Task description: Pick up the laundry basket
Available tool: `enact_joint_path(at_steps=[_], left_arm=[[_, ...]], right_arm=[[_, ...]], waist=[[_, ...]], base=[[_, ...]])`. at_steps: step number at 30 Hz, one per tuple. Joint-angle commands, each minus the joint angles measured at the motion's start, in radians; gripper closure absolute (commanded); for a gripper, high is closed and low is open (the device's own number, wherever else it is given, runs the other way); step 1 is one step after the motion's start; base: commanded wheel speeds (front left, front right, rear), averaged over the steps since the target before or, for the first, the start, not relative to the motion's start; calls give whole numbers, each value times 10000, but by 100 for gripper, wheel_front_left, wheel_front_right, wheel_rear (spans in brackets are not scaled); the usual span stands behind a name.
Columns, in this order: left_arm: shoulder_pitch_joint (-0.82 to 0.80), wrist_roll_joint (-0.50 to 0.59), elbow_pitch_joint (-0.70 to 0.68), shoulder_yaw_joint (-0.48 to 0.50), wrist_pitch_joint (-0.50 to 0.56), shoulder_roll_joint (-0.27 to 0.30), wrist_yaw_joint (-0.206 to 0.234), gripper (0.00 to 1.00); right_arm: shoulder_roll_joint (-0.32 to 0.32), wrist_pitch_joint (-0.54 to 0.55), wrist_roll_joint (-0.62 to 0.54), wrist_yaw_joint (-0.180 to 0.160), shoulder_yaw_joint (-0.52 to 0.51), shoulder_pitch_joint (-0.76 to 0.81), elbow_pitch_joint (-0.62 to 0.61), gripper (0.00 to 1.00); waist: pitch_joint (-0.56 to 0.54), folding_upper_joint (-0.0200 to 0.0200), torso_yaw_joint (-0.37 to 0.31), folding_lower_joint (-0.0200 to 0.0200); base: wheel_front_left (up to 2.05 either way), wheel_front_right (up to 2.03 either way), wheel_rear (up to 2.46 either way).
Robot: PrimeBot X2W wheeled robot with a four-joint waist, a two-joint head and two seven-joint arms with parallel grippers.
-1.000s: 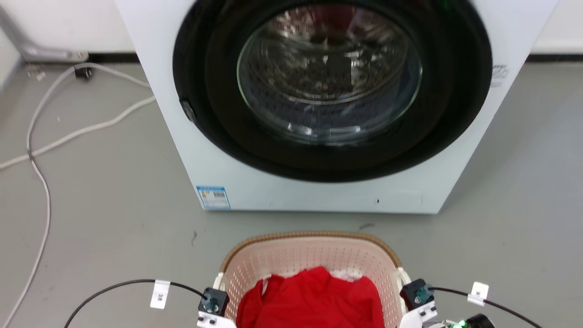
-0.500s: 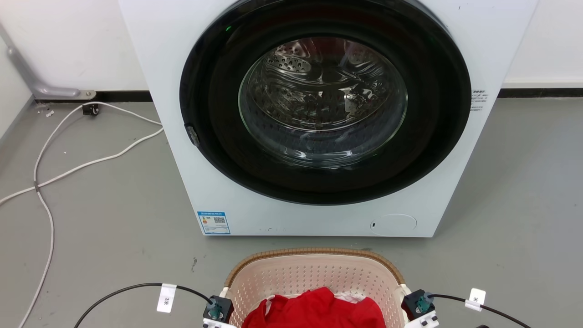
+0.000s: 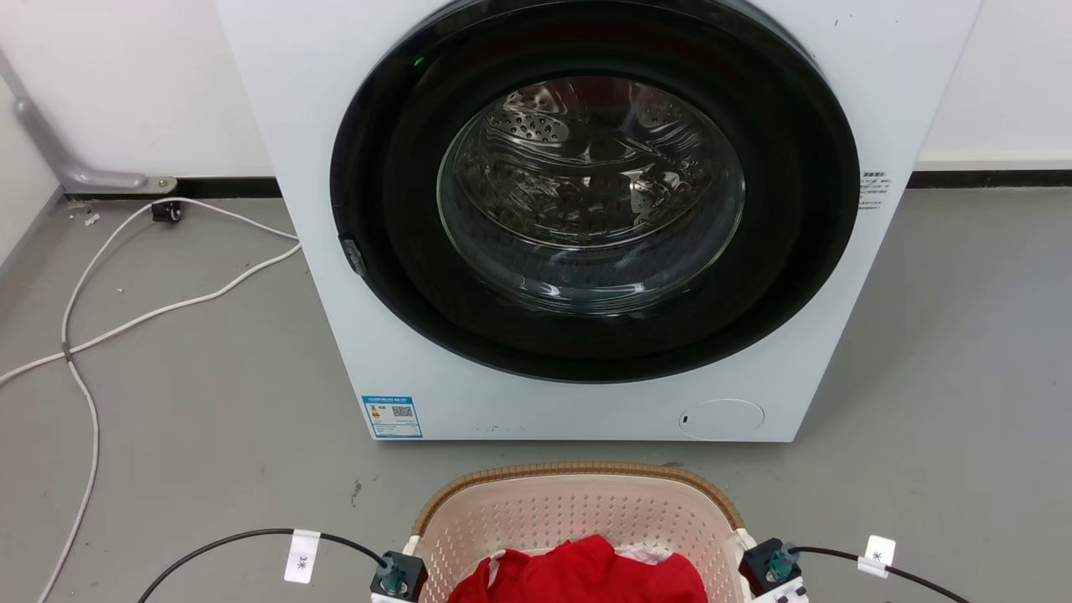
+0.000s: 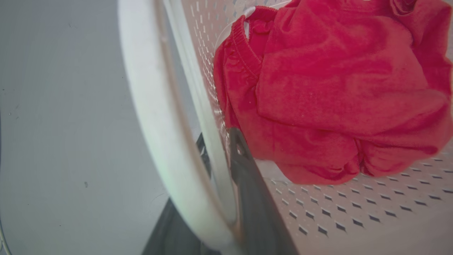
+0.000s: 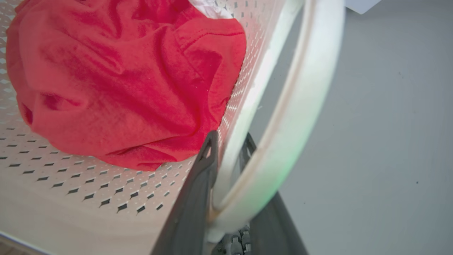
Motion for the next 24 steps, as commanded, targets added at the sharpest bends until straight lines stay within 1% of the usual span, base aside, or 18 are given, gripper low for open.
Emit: enact_joint_path(at_steps=[1,24], left_arm=[[-38,23,-81,-57,-127,151,-57,100],[-223,-801,-7,-916,-349,332,-56,100]], right_arm=[[-166,-1,-36,31,127,-44,28,100],[-149,-318,1083,32,1289,-297,280,100]], waist=[[2,-1,0,0],[46,-1,62,0]], base=[[0,0,0],[0,0,0]])
